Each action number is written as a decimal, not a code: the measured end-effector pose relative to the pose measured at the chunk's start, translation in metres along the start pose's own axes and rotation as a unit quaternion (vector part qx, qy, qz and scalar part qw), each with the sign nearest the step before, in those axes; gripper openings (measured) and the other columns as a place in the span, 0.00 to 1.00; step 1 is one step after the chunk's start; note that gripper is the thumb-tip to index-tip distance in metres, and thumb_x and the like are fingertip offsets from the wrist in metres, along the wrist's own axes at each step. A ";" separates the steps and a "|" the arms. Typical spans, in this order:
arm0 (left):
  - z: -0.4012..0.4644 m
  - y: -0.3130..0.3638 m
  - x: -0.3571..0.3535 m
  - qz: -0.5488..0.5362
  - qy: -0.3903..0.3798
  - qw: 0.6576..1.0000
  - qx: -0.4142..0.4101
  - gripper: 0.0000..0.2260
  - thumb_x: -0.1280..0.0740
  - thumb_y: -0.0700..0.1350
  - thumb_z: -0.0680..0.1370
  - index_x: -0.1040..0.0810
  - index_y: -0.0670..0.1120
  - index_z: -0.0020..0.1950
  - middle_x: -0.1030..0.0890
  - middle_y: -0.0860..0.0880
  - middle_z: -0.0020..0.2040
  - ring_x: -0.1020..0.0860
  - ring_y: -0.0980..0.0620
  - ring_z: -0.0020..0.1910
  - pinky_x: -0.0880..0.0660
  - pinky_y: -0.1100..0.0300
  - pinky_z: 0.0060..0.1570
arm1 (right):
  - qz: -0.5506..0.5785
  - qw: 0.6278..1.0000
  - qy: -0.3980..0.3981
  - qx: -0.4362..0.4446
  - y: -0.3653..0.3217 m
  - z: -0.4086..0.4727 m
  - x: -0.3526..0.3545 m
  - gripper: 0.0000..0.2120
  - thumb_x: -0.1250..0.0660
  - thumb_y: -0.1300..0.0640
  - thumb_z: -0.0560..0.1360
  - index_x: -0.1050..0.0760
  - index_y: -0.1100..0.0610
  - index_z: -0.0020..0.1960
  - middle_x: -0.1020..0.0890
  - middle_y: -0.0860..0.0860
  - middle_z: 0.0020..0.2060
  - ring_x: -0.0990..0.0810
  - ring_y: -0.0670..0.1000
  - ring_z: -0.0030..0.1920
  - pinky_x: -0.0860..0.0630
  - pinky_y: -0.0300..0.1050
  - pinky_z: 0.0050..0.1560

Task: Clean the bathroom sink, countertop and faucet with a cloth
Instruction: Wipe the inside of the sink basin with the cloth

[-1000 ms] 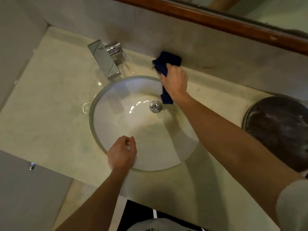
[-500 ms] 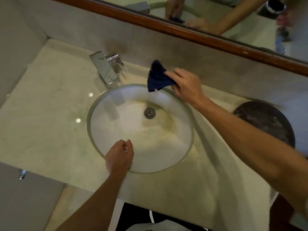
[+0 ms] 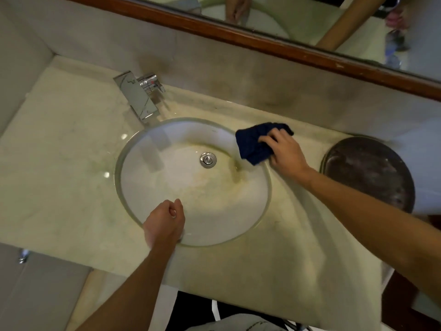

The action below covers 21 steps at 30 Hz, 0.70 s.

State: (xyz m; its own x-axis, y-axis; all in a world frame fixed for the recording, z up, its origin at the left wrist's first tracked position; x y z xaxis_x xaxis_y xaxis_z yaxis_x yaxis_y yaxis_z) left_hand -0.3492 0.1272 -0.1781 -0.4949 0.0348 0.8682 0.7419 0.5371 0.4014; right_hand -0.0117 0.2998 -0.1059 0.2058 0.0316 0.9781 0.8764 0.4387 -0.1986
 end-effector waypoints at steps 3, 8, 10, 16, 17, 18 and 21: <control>-0.001 0.001 0.000 -0.001 -0.001 1.000 0.002 0.20 0.42 0.56 0.82 0.30 0.48 0.33 0.26 0.52 0.28 0.26 0.50 0.29 0.33 0.58 0.32 | 0.034 0.998 -0.048 -0.019 0.006 -0.034 0.007 0.22 0.34 0.66 0.69 0.23 0.56 0.62 0.24 0.55 0.55 0.26 0.58 0.54 0.24 0.54 0.47; -0.001 0.002 0.001 -0.006 0.003 1.000 -0.003 0.21 0.41 0.56 0.82 0.30 0.48 0.32 0.26 0.51 0.27 0.26 0.49 0.29 0.28 0.56 0.33 | 0.238 0.961 -0.010 -0.141 0.028 -0.053 0.060 0.18 0.35 0.71 0.76 0.20 0.58 0.63 0.22 0.52 0.53 0.22 0.51 0.55 0.28 0.39 0.57; -0.002 0.003 0.001 -0.005 0.003 1.000 -0.005 0.21 0.41 0.57 0.82 0.30 0.48 0.32 0.26 0.51 0.27 0.26 0.49 0.28 0.28 0.57 0.33 | 0.414 0.875 0.027 -0.249 0.041 -0.064 0.071 0.17 0.36 0.71 0.79 0.23 0.61 0.65 0.19 0.57 0.58 0.21 0.55 0.60 0.27 0.40 0.62; -0.002 0.002 0.000 -0.003 -0.006 1.000 -0.003 0.23 0.42 0.57 0.83 0.28 0.46 0.33 0.25 0.49 0.27 0.25 0.48 0.28 0.28 0.55 0.32 | 0.819 0.422 0.058 -0.384 0.024 -0.087 0.051 0.14 0.42 0.55 0.84 0.24 0.59 0.65 0.15 0.55 0.56 0.15 0.55 0.54 0.17 0.50 0.51; -0.001 0.001 0.000 -0.003 -0.006 1.000 -0.002 0.23 0.42 0.57 0.83 0.28 0.46 0.33 0.25 0.49 0.27 0.25 0.48 0.28 0.28 0.55 0.32 | 0.818 0.423 0.074 -0.382 0.029 -0.083 0.052 0.15 0.41 0.54 0.84 0.25 0.59 0.67 0.15 0.55 0.57 0.15 0.55 0.55 0.17 0.51 0.51; -0.002 0.002 0.000 -0.004 -0.005 1.000 -0.001 0.23 0.42 0.57 0.83 0.28 0.46 0.33 0.25 0.49 0.27 0.25 0.48 0.29 0.28 0.56 0.32 | 0.807 0.442 0.096 -0.380 0.039 -0.080 0.055 0.16 0.40 0.53 0.84 0.26 0.58 0.69 0.16 0.55 0.59 0.15 0.55 0.56 0.17 0.51 0.52; -0.003 0.003 0.002 -0.009 -0.001 1.000 0.004 0.22 0.41 0.56 0.82 0.28 0.46 0.32 0.25 0.49 0.27 0.26 0.48 0.28 0.32 0.57 0.31 | 0.654 0.636 0.176 -0.370 0.093 -0.073 0.082 0.13 0.38 0.55 0.84 0.28 0.50 0.68 0.18 0.50 0.61 0.17 0.53 0.60 0.19 0.51 0.58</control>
State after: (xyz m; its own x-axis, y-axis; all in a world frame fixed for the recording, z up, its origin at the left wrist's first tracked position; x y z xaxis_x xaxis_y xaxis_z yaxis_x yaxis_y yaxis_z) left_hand -0.3468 0.1266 -0.1745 -0.5096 0.0261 0.8600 0.7285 0.5448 0.4152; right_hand 0.1183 0.2779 -0.0483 0.9402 -0.3249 -0.1024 -0.2058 -0.3020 -0.9308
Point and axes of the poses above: each hand's wrist, its own z-axis towards the middle knuckle, its own x-axis out of the back of the hand, y = z × x, the point moved 10 cm from there along z, towards the middle knuckle
